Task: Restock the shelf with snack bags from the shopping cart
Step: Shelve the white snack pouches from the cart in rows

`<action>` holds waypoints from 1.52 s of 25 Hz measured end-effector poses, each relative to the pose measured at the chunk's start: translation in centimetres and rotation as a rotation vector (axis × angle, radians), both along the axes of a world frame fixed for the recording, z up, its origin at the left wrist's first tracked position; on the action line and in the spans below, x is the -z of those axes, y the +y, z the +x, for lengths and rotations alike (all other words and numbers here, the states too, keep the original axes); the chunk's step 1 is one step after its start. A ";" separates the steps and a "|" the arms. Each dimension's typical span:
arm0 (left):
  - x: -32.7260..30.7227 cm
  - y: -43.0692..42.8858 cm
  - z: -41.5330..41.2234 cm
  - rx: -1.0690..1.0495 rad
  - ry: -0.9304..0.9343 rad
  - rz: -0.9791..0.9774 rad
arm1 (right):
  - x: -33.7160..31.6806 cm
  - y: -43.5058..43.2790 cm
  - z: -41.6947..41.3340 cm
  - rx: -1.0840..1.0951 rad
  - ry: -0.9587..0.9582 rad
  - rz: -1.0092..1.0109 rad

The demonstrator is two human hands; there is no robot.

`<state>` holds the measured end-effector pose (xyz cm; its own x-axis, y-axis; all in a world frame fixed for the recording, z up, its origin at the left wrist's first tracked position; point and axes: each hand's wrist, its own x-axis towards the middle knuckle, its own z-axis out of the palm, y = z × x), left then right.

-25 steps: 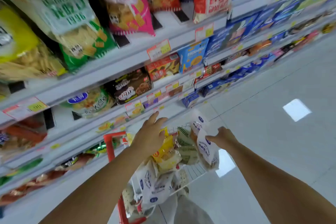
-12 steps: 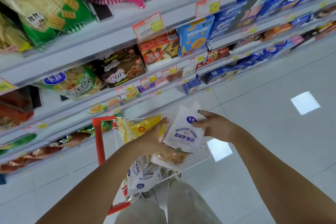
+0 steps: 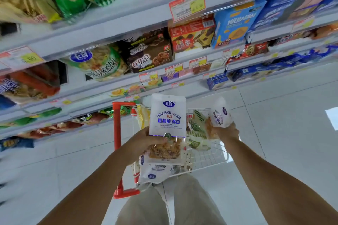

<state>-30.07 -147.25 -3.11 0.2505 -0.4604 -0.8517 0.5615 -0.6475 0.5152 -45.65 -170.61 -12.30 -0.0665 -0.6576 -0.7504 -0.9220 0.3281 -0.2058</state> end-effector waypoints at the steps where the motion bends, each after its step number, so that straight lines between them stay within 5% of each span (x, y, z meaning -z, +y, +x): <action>1: 0.0 0.5 0.1 -0.021 0.010 -0.003 | 0.8 0.2 0.0 -0.032 0.009 0.020; 7: -1.7 3.7 1.6 -0.047 -0.072 -0.028 | -1.7 -0.1 0.8 -0.052 -0.215 -0.209; 11: -5.5 4.7 4.2 -0.043 -0.102 -0.149 | -9.5 1.4 2.7 0.115 -0.645 -0.168; 17: -15.4 8.1 9.6 -0.028 -0.231 -0.342 | -23.4 7.6 9.9 0.106 -0.990 -0.210; 27: -28.4 15.7 15.8 -0.034 -0.560 -0.568 | -37.5 16.6 16.4 -0.093 -1.199 -0.453; 38: -34.1 20.0 18.0 -0.132 -0.737 -0.604 | -45.5 20.6 20.3 -0.232 -1.421 -0.489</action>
<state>-12.10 -127.28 30.96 0.7092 -0.6995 -0.0882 0.0128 -0.1122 0.9936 -25.38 -150.04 33.19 0.6382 -0.7468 0.1868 0.1080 -0.1533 -0.9823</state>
